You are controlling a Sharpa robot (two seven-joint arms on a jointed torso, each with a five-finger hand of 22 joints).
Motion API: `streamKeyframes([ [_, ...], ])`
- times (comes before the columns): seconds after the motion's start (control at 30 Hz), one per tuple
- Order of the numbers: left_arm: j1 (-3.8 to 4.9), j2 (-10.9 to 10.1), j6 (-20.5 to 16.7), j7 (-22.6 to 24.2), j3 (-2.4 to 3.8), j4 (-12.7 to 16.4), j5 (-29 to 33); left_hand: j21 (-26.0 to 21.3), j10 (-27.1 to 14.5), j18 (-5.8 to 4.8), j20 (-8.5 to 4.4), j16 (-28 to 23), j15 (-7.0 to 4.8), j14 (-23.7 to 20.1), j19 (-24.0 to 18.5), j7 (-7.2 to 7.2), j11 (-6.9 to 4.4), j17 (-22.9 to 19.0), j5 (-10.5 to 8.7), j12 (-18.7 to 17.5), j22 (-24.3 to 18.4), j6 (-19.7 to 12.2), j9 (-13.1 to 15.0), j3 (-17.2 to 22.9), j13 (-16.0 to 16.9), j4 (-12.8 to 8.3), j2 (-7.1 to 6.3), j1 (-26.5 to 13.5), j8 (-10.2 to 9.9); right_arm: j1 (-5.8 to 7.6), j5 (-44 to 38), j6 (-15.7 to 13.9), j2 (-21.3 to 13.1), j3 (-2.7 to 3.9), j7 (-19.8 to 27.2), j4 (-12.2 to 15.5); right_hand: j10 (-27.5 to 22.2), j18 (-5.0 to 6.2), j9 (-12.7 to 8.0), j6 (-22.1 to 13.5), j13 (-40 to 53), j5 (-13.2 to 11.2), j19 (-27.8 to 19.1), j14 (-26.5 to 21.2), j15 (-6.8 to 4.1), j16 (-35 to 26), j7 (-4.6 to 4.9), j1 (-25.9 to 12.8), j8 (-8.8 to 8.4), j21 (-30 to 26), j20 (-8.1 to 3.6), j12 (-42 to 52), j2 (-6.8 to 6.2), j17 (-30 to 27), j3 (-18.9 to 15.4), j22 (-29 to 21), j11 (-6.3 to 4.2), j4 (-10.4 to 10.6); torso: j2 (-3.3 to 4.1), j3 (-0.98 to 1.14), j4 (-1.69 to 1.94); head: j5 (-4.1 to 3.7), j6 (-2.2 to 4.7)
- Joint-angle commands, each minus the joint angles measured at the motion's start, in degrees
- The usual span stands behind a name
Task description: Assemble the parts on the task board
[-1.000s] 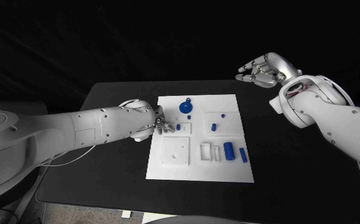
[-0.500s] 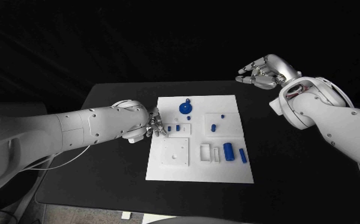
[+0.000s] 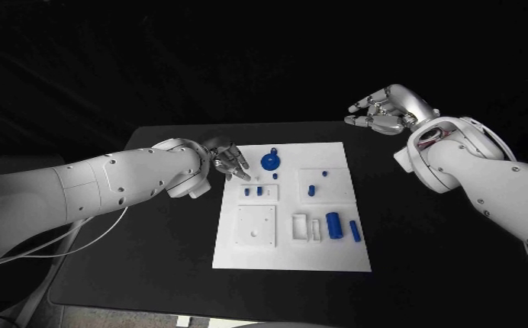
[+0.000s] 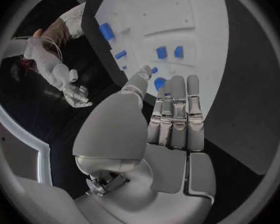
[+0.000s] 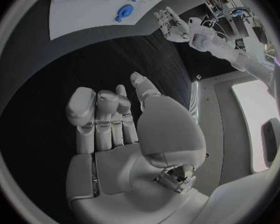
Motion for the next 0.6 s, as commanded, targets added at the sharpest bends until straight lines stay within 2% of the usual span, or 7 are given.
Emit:
streamKeyframes([
  [0.03, 0.27, 0.4, -8.0, 13.2, 0.21, 0.0, 4.4, -1.0, 0.3, 0.7, -0.03, -4.3, 0.18, -0.2, -1.3, 0.27, 0.16, -2.6, 3.22, -2.4, 0.4, 1.7, -0.2, 2.0, -0.1, -2.8, 1.3, 2.8, -1.5, -0.06, 0.0, 0.0, 0.0, 0.03, 0.3, -0.1, -0.4, 0.41, -0.1, -0.4, -0.1, 0.2, 1.3, 0.0, -0.1, -0.2, 0.04, -0.3, 0.19, -0.3, 0.07, -0.2, -0.17, 0.0, -0.3, 7.0, -0.12, 0.2, 0.07, 0.02, -0.14, -0.1, 0.21],
  [0.17, 0.39, 2.1, -9.6, 17.4, 0.35, -0.7, 2.1, 0.6, 1.3, 1.02, -0.06, -8.8, 0.31, 0.0, -4.1, 0.41, 0.53, -5.0, 3.0, -5.5, 6.1, 4.1, -0.2, 4.8, -0.1, -6.4, 2.7, 4.5, -4.0, -0.06, 0.2, -0.2, 0.0, 0.03, 0.4, -0.2, -0.5, 0.44, -0.1, -1.3, -0.2, 0.3, 1.2, 0.0, -0.01, -0.3, 0.33, -0.3, 0.18, -0.4, 0.13, -0.4, -0.24, -0.1, -0.2, 6.9, 0.04, 0.3, 0.11, 0.05, -0.2, -0.13, 0.36],
  [0.2, 0.4, 2.6, -9.9, 18.1, 0.35, -1.0, 1.2, 1.0, 1.6, 1.29, 0.14, -10.2, 0.38, 0.8, -4.8, 0.37, 0.63, -5.7, 1.83, -6.9, 7.9, 4.8, -0.2, 5.4, 0.0, -7.0, 3.1, 3.9, -5.2, -0.07, 0.3, -0.3, 0.1, 0.03, 0.4, -0.2, -0.5, 0.44, -0.1, -1.4, -0.2, 0.3, 1.2, 0.0, 0.0, -0.3, 0.35, -0.3, 0.17, -0.4, 0.14, -0.4, -0.24, -0.1, -0.2, 6.9, 0.05, 0.4, 0.11, 0.06, -0.21, -0.12, 0.38],
  [0.23, 0.41, 3.5, -10.5, 18.9, 0.36, -1.6, -0.6, 0.8, 1.3, 1.33, 0.33, -10.3, 0.52, 1.0, -4.6, 0.27, 0.7, -5.7, -2.67, -7.6, 7.7, 5.0, -0.2, 5.3, -0.1, -6.7, 3.46, 3.4, -5.5, -0.07, 0.4, -0.4, 0.1, 0.03, 0.5, -0.2, -0.6, 0.47, -0.1, -1.4, -0.4, 0.3, 1.2, -0.1, 0.02, -0.4, 0.36, -0.3, 0.19, -0.5, 0.17, -0.6, -0.26, -0.2, -0.2, 6.9, 0.07, 0.4, 0.11, 0.06, -0.19, -0.12, 0.4],
  [0.3, 0.41, 4.7, -11.2, 19.8, 0.36, -2.6, -3.3, 0.2, 0.8, 1.41, 0.56, -10.2, 0.68, 1.4, -4.2, 0.04, 0.86, -5.6, -5.95, -8.4, 7.1, 4.8, -0.2, 5.0, -0.2, -6.4, 3.58, 2.9, -6.1, -0.07, 0.5, -0.6, 0.2, 0.03, 0.6, -0.2, -2.0, 0.56, -0.1, -1.6, -3.8, 0.4, 1.1, -0.2, 0.05, -0.9, 0.42, -0.3, 0.32, -1.1, 0.2, -4.8, -0.33, -0.6, -0.2, 6.8, -0.01, 0.4, 0.15, 0.04, -0.18, -0.2, 0.5],
  [0.47, 0.41, 8.0, -12.3, 19.9, 0.15, -6.2, -10.6, -0.3, 0.1, 2.24, 0.33, -9.3, 0.36, 3.1, -1.6, 0.27, 1.12, -5.0, -5.3, -9.2, 6.7, 4.6, -0.2, 5.5, -0.2, -7.0, 3.72, 3.3, -7.2, -0.07, 1.2, -1.6, 0.3, 0.03, 1.0, -0.1, -3.4, 0.58, -0.1, -3.2, -13.2, 0.6, 1.1, -0.5, 0.04, -2.1, 0.83, -0.1, 0.3, -1.9, 0.18, -14.2, -0.07, -1.5, -0.1, 6.6, 0.05, -0.1, 0.1, 0.1, -0.13, -0.33, 0.68],
  [0.6, 0.4, 10.6, -12.5, 19.3, -0.64, -9.4, -15.4, 0.0, -0.9, 2.61, 0.35, -8.6, 0.35, 3.8, -0.9, 0.58, 1.44, -4.5, -5.74, -9.2, 7.9, 4.0, -0.2, 6.1, -0.2, -7.2, 3.62, 3.2, -7.2, -0.07, 1.8, -2.6, 0.5, 0.03, 1.8, -0.1, -2.9, 0.68, -0.2, -3.9, -19.5, 0.7, 0.8, -1.0, 0.0, -4.7, 1.12, -0.2, 0.19, -3.5, 0.18, -19.9, 0.09, -3.8, 0.6, 6.3, 0.0, -1.0, 0.06, 0.11, -0.28, -0.33, 0.74],
])
